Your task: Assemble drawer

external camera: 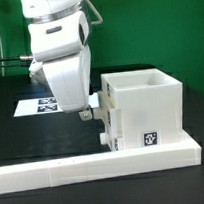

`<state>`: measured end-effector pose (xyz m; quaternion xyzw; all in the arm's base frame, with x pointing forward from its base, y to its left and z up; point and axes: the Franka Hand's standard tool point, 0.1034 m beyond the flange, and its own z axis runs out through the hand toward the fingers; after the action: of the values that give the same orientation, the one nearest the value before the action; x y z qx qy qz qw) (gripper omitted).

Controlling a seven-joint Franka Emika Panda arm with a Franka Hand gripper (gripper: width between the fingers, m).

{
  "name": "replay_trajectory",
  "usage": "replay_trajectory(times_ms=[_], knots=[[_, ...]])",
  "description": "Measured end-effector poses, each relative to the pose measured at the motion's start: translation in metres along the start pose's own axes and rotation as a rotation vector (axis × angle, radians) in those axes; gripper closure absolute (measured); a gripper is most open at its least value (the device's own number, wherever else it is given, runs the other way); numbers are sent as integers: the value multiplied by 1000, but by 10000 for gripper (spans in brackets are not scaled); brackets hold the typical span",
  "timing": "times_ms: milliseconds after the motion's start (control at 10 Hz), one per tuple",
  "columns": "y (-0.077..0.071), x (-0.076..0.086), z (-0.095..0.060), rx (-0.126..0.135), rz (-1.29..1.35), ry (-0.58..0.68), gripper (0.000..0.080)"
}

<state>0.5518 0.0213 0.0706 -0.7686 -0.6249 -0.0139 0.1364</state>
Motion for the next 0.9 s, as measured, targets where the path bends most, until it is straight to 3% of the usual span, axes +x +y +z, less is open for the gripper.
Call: replay_trajectory(times_ms=[300, 700, 900], knots=[[-1, 4, 0, 1, 13, 1, 150], [-16, -18, -8, 2, 45, -8, 150], [-15, -17, -5, 5, 46, -6, 150]])
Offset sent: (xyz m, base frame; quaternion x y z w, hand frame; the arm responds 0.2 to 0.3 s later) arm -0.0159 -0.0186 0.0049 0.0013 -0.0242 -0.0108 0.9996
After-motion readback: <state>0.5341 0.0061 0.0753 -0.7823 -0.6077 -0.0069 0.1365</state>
